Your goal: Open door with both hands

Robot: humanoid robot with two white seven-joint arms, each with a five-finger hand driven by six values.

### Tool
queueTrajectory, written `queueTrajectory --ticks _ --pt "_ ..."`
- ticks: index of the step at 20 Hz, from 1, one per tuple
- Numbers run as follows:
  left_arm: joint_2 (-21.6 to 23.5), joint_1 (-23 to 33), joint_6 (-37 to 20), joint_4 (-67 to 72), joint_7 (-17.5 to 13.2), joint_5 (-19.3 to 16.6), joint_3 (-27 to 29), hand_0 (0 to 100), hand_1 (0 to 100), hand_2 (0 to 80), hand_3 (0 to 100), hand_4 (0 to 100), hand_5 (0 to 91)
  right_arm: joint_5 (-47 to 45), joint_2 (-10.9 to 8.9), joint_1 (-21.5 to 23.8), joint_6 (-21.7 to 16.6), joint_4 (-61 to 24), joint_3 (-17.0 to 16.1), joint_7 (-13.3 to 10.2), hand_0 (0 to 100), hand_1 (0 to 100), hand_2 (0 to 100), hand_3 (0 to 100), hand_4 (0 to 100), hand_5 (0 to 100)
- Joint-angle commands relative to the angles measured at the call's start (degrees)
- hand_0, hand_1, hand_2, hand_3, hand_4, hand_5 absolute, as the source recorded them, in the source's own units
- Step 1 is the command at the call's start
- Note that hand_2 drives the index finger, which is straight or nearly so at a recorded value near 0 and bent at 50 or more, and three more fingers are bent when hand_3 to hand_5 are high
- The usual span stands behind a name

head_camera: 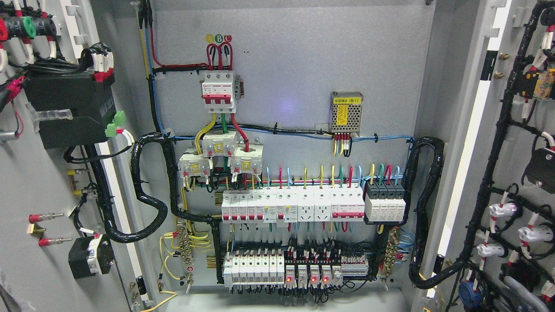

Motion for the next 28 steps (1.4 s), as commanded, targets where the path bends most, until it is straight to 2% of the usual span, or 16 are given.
queueTrajectory --ticks 1,5,9,22,28 --pt "0.3 1.3 -1.5 -1.0 -0.1 1.9 5.4 0 0 0.0 0 0 0.0 -0.2 -0.67 0.2 0.0 1.4 -3.0 0.0 19 0 0 0 0 0" --pt "0.1 1.7 -1.7 -1.0 -0.1 2.4 6.3 0 0 0.0 0 0 0.0 -0.3 -0.31 0.3 0.0 1.6 -3.6 -0.2 19 0 0 0 0 0" --pt "0.1 2.1 -1.7 -1.0 -0.1 3.1 7.8 0 0 0.0 0 0 0.0 -4.1 1.18 0.5 0.0 1.4 -3.9 0.0 19 0 0 0 0 0" --pt "1.8 2.1 -2.9 -0.9 -0.1 5.0 11.2 0 0 0.0 0 0 0.0 -6.2 1.71 2.6 0.1 1.3 -5.9 0.0 19 0 0 0 0 0" --pt "3.2 2.4 -2.8 -0.6 -0.1 7.5 15.5 0 0 0.0 0 0 0.0 -7.0 2.06 3.4 0.1 1.0 -6.1 0.0 19 0 0 0 0 0"
